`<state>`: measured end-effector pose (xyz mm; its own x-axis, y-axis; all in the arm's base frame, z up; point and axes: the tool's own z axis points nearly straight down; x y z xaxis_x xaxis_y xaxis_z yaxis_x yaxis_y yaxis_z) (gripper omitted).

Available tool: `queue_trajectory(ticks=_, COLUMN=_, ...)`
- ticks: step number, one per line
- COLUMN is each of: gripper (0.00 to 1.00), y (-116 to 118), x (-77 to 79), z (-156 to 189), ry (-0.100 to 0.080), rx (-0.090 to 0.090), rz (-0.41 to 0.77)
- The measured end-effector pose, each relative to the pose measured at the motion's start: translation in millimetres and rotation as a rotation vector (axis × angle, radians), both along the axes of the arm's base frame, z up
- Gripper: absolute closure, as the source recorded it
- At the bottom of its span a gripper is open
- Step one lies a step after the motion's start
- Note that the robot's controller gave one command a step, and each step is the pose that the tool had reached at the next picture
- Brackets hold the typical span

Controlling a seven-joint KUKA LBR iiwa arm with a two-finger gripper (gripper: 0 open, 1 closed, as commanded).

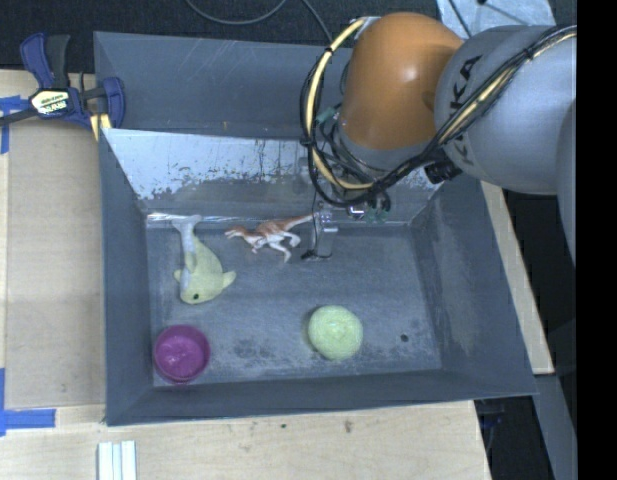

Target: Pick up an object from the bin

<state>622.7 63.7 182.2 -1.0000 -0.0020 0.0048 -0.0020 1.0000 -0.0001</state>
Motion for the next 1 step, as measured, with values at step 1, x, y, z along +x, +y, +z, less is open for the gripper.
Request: queue_trajectory(ticks=1, gripper=0.0, y=-0.3, x=1.5, z=5.4, ry=-0.009, rx=0.001, rz=-0.001)
